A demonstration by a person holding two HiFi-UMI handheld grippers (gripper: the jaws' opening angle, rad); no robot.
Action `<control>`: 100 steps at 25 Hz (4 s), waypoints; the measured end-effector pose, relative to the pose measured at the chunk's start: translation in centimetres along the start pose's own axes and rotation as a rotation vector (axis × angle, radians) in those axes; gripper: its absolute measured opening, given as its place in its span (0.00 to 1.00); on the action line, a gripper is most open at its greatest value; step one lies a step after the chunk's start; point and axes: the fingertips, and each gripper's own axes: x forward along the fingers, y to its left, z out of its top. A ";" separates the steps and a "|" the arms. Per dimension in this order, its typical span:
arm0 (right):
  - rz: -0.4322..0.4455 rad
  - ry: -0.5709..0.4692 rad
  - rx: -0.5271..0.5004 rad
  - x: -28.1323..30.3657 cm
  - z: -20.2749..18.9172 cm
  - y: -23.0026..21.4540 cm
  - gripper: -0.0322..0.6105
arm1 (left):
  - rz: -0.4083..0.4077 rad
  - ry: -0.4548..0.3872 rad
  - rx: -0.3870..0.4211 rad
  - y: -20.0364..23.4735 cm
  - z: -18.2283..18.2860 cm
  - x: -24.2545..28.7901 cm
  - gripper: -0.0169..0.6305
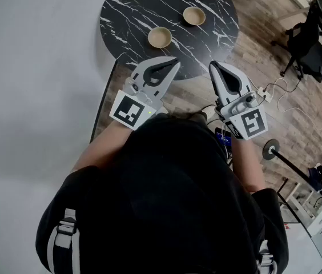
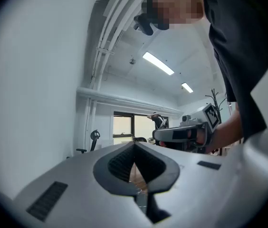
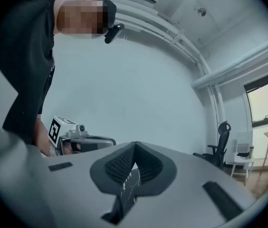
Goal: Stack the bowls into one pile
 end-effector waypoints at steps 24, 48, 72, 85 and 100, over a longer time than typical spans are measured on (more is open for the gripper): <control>0.038 0.015 0.057 -7.5 -0.7 -5.7 0.04 | -0.028 -0.002 0.008 -6.9 1.2 8.5 0.03; 0.054 -0.007 0.091 -21.4 -1.8 -21.4 0.04 | -0.008 0.043 0.040 -18.8 1.2 25.5 0.03; 0.229 0.129 0.066 -3.7 -3.9 -33.5 0.04 | 0.092 0.011 -0.026 -1.3 -0.2 36.3 0.03; 0.534 0.195 0.027 6.1 -6.1 -35.0 0.04 | 0.370 -0.010 -0.071 6.7 -2.2 35.5 0.03; 0.967 0.296 -0.021 12.8 -9.9 -37.1 0.04 | 0.881 -0.021 -0.097 8.4 -2.7 34.7 0.03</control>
